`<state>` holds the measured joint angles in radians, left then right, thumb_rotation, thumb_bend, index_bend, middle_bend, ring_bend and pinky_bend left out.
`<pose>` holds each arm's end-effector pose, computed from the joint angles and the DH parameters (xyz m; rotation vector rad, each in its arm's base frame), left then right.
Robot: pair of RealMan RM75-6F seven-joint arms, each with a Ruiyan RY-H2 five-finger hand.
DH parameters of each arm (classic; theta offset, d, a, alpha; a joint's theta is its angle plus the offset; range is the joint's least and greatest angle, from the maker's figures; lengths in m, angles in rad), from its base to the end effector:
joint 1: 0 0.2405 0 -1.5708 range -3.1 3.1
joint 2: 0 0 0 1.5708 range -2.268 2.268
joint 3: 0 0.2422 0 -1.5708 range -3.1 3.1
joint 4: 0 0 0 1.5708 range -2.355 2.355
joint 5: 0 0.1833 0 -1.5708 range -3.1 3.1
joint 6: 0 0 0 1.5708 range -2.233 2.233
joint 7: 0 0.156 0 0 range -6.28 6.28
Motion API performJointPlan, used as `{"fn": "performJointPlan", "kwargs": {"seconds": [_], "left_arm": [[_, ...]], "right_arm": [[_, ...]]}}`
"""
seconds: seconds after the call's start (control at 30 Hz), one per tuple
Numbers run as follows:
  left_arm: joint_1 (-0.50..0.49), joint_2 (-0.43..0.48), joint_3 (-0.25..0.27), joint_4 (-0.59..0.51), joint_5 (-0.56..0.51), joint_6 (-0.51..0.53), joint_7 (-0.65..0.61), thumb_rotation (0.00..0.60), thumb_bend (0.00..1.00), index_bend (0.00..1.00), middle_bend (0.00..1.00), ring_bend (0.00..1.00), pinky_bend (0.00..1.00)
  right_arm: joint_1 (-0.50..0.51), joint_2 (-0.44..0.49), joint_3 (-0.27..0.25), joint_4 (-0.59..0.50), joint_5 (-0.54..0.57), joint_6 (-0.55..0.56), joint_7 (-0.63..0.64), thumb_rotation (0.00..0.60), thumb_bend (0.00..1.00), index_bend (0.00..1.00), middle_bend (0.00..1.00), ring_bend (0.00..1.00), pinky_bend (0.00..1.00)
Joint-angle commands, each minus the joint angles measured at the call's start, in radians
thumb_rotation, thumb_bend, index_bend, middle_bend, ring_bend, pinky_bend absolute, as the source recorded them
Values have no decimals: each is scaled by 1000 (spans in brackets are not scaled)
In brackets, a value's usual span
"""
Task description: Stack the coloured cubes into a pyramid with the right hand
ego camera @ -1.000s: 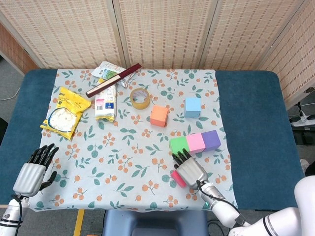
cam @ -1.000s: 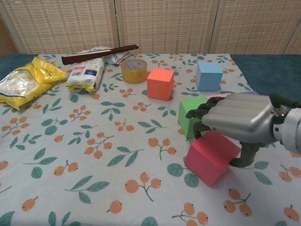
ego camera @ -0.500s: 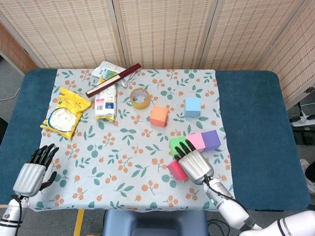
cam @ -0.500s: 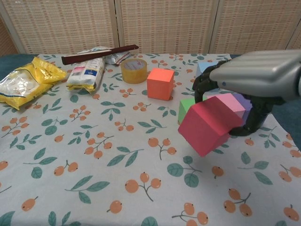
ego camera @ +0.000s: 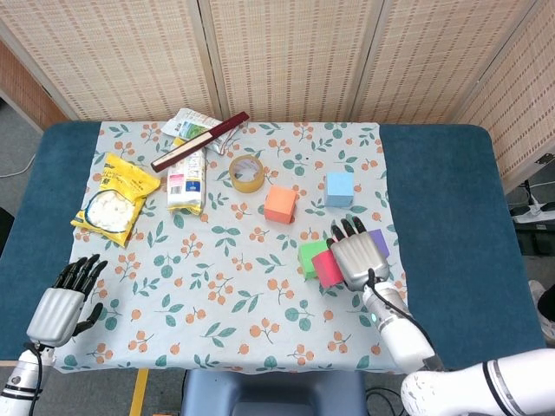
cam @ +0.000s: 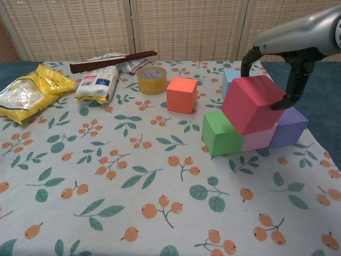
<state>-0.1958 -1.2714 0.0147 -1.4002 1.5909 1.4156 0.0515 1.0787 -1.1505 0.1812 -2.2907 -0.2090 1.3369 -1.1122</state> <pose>-0.2877 0.2111 0.1235 -1.6301 -0.7921 -0.8584 -0.0699 -0.2962 0.0949 1.9020 -0.8096 0.3804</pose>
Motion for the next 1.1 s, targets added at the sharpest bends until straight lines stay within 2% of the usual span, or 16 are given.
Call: {"fn": "performJointPlan", "kwargs": {"seconds": [0.03, 0.17, 0.33, 0.6, 1.1], "left_arm": [[0, 0, -1, 2, -2, -1, -2, 600, 436, 0, 0, 0, 143], [-2, 0, -3, 4, -6, -5, -3, 600, 437, 0, 0, 0, 143], [-4, -1, -4, 6, -9, -8, -4, 600, 437, 0, 0, 0, 143], [-4, 1, -4, 7, -9, -6, -10, 600, 436, 0, 0, 0, 143], [-5, -2, 1, 5, -4, -9, -1, 600, 437, 0, 0, 0, 143]], "right_arm": [[122, -63, 99, 116, 221, 52, -60, 600, 189, 737, 104, 0, 0], [169, -107, 128, 185, 319, 72, -88, 600, 189, 741, 104, 0, 0], [205, -158, 135, 260, 374, 83, -121, 600, 189, 744, 104, 0, 0], [213, -193, 118, 286, 384, 85, -146, 600, 189, 744, 104, 0, 0], [192, -194, 97, 287, 363, 61, -147, 600, 189, 734, 104, 0, 0]]}}
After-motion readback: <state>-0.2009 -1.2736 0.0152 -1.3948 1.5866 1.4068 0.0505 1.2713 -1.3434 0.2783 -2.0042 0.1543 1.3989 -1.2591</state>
